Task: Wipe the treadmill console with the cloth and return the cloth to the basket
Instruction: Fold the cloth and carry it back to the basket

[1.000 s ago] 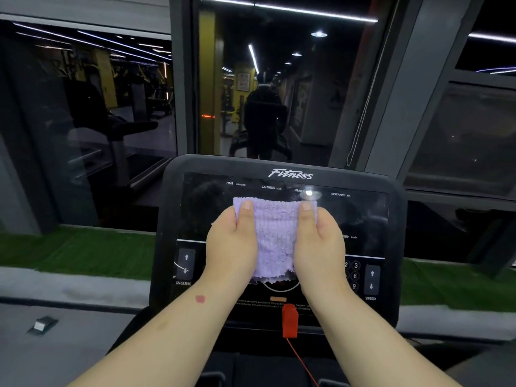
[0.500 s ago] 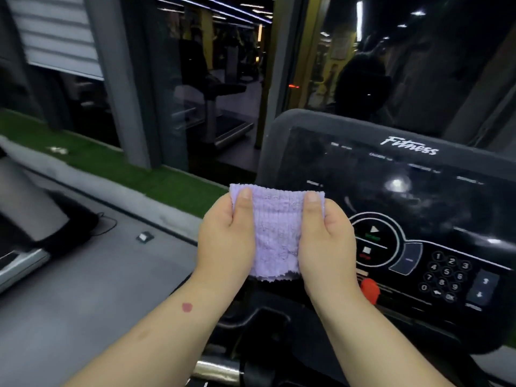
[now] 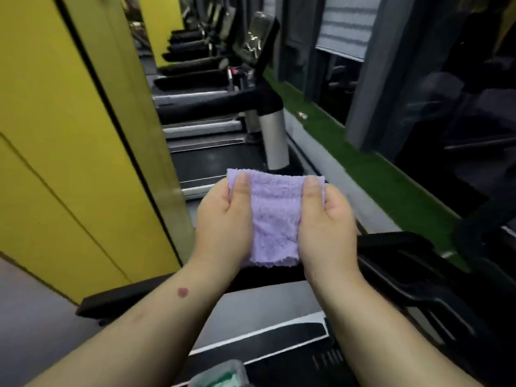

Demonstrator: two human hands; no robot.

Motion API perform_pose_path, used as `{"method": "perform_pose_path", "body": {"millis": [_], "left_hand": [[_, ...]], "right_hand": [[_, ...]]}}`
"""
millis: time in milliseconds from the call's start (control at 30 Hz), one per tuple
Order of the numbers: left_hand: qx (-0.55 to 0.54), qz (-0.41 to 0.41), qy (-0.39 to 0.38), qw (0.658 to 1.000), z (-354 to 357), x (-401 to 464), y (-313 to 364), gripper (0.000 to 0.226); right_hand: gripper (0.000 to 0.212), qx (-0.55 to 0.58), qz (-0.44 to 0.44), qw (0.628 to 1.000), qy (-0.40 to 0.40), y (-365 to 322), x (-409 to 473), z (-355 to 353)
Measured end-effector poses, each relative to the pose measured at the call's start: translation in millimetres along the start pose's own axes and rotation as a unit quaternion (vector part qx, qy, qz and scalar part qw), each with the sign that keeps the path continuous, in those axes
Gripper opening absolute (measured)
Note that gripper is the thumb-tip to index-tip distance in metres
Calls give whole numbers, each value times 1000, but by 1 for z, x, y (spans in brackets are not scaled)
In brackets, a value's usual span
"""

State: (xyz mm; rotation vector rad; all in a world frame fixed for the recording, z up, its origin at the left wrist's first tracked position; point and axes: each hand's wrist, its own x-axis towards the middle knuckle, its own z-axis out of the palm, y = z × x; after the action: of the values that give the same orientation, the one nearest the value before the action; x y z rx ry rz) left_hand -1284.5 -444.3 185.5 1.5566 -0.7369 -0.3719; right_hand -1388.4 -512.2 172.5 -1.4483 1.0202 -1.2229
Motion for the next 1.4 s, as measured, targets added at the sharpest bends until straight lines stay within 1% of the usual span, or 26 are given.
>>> {"method": "perform_pose_path", "body": {"millis": [67,133,233,333,400,467,600,667,733,833,933,1033,1233,1400], "left_hand": [[14,4,48,999,-40,-7,-4,51],[26,0,99,995,-77,-16,-8,54],[36,-20,161,986,-131,-32,-15,51],[46,-33,229,972,-188,-46,-24,42],[58,-38,283,957,-235,-55,-32,40],[76,-47,309,947,-268,-62,-36,40],[90,-63,395,912,-380,-98,-54,40],[76,-64,438,894,-435,-118,-65,40],[76,-69,465,879,-487,-139,-77,40],[75,-75,506,856,-555,-168,-89,37],[68,-78,543,834,-615,-192,-95,37],[64,-85,573,813,-667,-213,-101,39],[97,-108,624,767,-745,-231,-112,41],[95,-129,644,748,-815,-221,-126,42]], "right_hand": [[49,21,-5,999,-49,-4,-18,34],[50,29,-15,995,-97,-8,-38,64],[42,51,-7,983,-176,-13,-70,108],[42,68,0,963,-259,-20,-107,152],[45,80,-6,946,-313,-28,-137,189],[47,91,-10,935,-342,-35,-158,216],[42,112,-4,900,-420,-55,-247,299],[43,102,-7,881,-463,-64,-295,337],[43,96,-17,861,-499,-69,-341,374],[43,87,-22,839,-537,-76,-406,424],[41,90,-6,813,-575,-90,-464,464],[40,85,-19,789,-608,-102,-512,498],[38,91,-14,750,-655,-115,-577,562],[45,83,-2,731,-678,-114,-619,634]]}}
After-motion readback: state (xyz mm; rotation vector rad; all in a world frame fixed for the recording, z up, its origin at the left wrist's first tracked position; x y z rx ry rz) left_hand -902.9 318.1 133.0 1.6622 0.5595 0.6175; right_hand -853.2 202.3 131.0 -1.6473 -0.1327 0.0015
